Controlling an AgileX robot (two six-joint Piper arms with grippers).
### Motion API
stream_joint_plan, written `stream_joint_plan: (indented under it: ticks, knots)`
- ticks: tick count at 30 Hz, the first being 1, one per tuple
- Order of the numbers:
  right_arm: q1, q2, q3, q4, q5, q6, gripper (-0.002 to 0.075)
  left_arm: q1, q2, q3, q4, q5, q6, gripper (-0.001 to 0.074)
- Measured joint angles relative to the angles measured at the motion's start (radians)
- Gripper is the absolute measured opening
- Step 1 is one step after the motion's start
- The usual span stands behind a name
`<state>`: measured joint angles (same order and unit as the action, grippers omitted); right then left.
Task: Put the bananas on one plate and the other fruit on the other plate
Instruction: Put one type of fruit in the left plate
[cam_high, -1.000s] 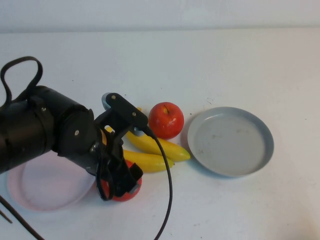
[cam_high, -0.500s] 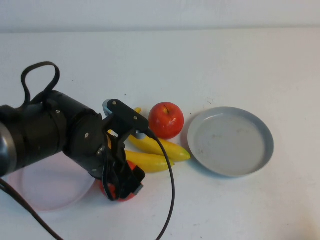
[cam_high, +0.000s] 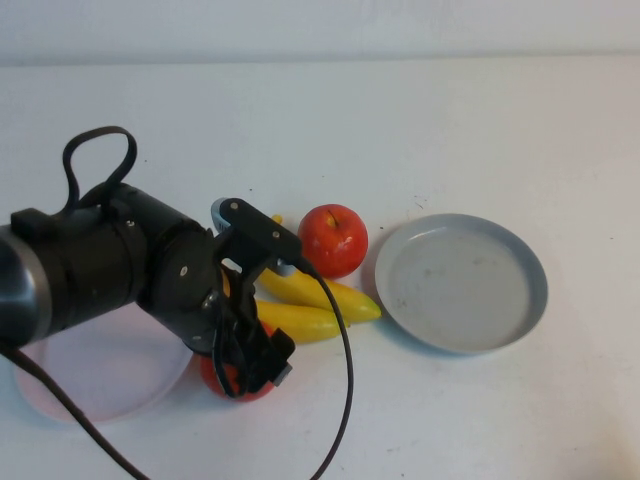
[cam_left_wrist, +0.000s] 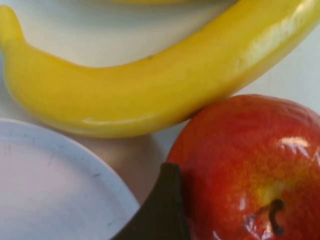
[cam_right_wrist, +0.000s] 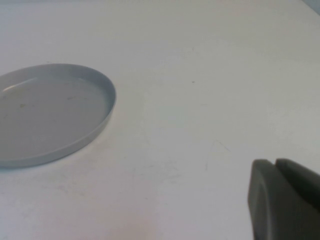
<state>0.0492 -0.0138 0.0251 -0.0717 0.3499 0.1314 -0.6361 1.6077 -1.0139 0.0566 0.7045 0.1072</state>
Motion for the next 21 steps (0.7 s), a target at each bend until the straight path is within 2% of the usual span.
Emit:
stream_joint_plan:
  ticks: [4,12,21]
  knots:
    - [0.000,0.000,0.000,0.000,0.000,0.000,-0.0017,0.000,0.000,0.000,0.002,0.019,-0.011,0.0575]
    - [0.000,0.000,0.000,0.000,0.000,0.000,-0.0017,0.000,-0.006,-0.001,0.004,0.029,-0.015,0.0573]
    - [0.000,0.000,0.000,0.000,0.000,0.000,-0.0017,0.000,-0.116,-0.115,0.063,0.193,-0.051,0.0573]
